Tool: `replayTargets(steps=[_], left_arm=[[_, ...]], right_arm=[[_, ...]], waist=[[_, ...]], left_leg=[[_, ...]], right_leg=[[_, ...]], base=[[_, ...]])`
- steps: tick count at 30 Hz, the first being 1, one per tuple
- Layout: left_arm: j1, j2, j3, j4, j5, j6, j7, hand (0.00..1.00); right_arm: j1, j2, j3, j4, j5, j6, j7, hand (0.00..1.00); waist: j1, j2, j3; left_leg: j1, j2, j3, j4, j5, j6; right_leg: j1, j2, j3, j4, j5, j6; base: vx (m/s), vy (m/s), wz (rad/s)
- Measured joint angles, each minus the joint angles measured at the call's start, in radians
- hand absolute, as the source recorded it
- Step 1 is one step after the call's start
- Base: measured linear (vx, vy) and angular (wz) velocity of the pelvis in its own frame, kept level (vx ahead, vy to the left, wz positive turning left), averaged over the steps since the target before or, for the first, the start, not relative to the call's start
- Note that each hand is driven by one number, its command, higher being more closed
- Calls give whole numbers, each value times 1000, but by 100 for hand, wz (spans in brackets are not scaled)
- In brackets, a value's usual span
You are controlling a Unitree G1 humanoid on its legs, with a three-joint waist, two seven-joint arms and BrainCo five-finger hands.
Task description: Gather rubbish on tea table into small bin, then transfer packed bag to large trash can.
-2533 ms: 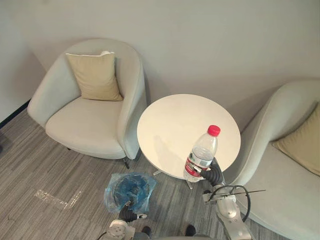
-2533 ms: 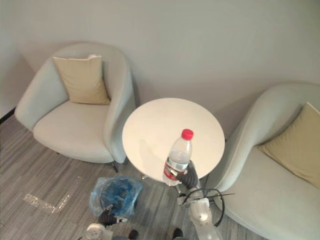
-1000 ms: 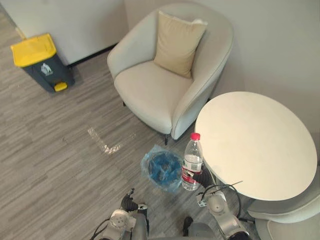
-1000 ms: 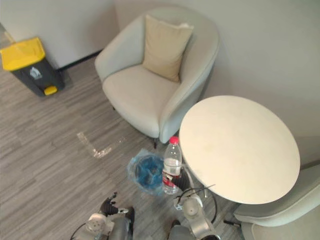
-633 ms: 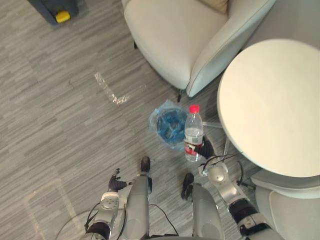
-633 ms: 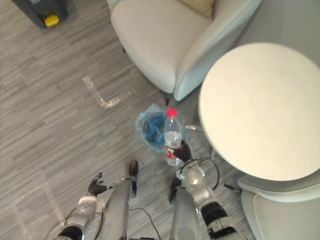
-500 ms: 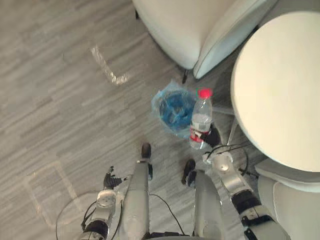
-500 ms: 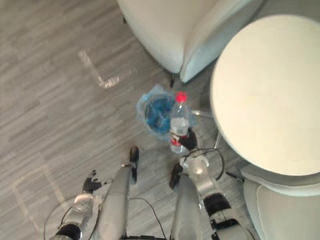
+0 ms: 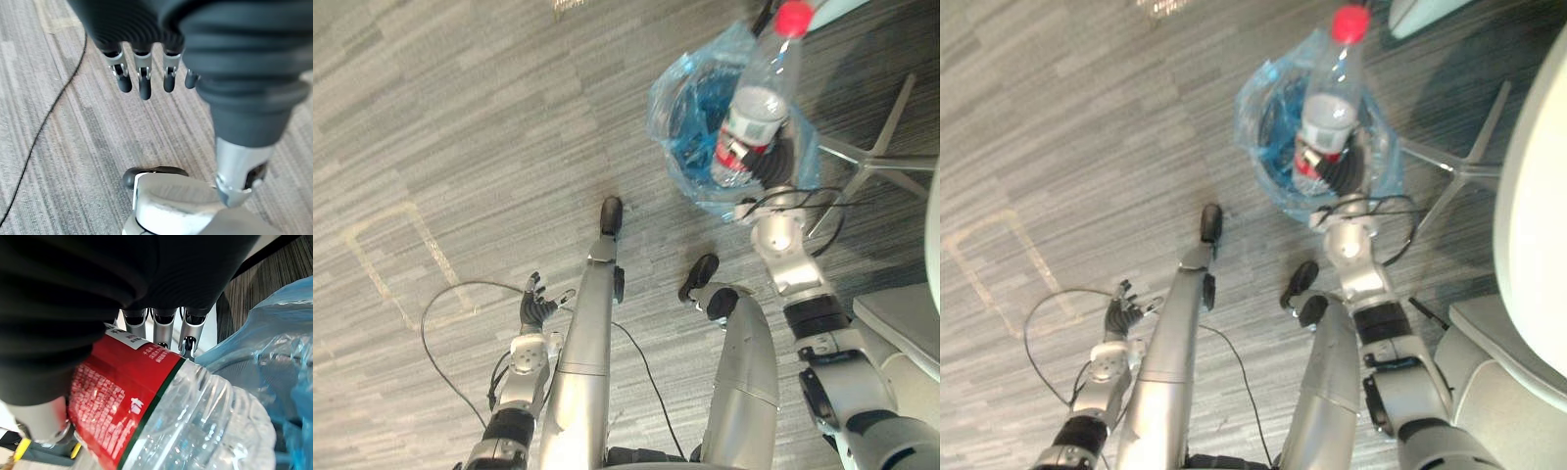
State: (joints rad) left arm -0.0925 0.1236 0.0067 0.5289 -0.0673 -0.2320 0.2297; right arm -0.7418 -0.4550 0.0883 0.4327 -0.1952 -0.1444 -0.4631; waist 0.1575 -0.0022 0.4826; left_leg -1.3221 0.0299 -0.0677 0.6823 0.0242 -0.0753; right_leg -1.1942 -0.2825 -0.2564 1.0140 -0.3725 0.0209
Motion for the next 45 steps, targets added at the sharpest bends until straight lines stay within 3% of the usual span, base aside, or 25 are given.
replayTargets(steps=[10,11,14,23,35,45], left_arm=[[36,13,-42,-155,-17,-23,0,0],[-27,14,-42,-105,-20,-25,3,0],[-221,30,-43,-37,-15,6,35,0],[-250,16,-36,-83,-17,5,51,0],[-252,18,-4,-22,-14,19,65,0],[-250,16,-3,23,-13,24,71,0]], right_arm=[[-104,-78,6,141,22,-2,-32,100],[-128,-76,39,175,30,-2,-35,0],[-165,-37,85,180,37,-1,-39,0],[-195,-3,55,170,28,13,-51,0],[-137,6,50,121,-203,41,-68,0],[-31,0,123,92,-331,55,-42,0]], waist=[[5,-1,-2],[5,0,-2],[-11,-1,-5],[-21,-3,-8],[-34,-7,-34],[-41,-36,-71]], left_leg=[[-80,-11,-23,-10,19,-16],[-81,-6,-20,-2,20,-15],[-96,-6,-26,1,21,-13],[-104,1,-21,3,27,-10],[-87,19,-21,-42,58,-18],[-42,45,-13,-111,75,-21]], right_leg=[[-80,-12,-19,28,-20,-6],[-80,-9,-18,31,-19,-6],[-94,-6,-17,47,-21,-6],[-106,1,-12,48,-16,-15],[-97,19,-25,9,0,-32],[-60,34,-45,-41,19,-46]], base=[[-17,18,12],[-31,35,-11],[-49,37,1],[-56,36,-1],[-51,23,-3],[-42,8,-4]])
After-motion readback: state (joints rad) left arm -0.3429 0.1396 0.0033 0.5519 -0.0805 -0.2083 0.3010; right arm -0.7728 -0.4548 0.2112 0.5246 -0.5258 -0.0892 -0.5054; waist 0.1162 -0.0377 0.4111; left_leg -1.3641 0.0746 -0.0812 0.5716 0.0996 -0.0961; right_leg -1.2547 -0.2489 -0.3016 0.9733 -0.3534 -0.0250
